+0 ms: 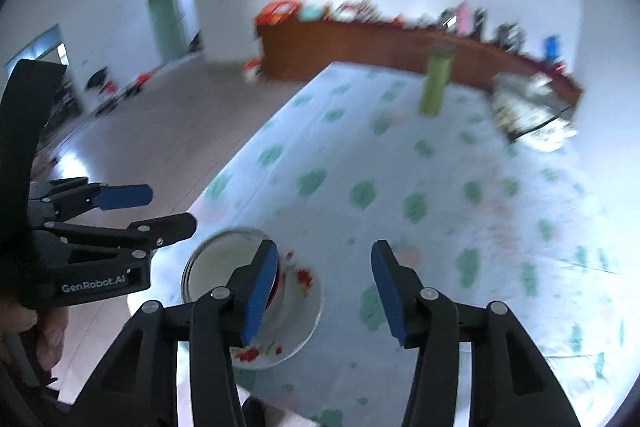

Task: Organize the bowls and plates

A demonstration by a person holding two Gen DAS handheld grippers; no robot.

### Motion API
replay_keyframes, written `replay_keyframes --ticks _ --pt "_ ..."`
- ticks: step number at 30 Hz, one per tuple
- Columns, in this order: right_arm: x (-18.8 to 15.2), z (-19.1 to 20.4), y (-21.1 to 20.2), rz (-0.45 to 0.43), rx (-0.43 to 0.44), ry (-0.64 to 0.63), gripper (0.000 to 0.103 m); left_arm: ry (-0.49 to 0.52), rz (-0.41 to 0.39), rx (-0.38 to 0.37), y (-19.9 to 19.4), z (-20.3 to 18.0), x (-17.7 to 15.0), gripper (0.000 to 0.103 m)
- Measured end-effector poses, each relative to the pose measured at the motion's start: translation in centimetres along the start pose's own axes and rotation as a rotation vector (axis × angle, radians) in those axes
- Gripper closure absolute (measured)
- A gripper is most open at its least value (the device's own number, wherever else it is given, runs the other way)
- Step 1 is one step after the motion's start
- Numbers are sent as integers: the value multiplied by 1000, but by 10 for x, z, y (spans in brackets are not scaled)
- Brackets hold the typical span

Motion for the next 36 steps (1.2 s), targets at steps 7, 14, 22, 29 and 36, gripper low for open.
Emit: replay_keyframes --ticks 7,14,22,29,36 --pt "23 -1 -72 -287 -133 67 32 124 -206 -3 -52 -10 26 17" --pt "34 -2 -103 -394 -184 113 28 175 -350 -12 -92 -15 38 5" --pt "34 -7 -110 -416 -193 119 28 154 -365 -17 -93 -13 40 3" --pt "35 -11 -109 -420 -182 116 28 147 -364 -10 -92 -15 41 3" --pt "39 -19 -105 -415 -162 116 27 134 -360 0 -90 -17 45 3"
Point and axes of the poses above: each gripper's, at about its wrist camera, not at the fingertips, and y roughly the way its jaws point, z to its left, x to its top, the point moved 7 cm from there along y, roughly the way its jaws point, and after that the axes turned 11 degrees about y, right-handed, at the moved point
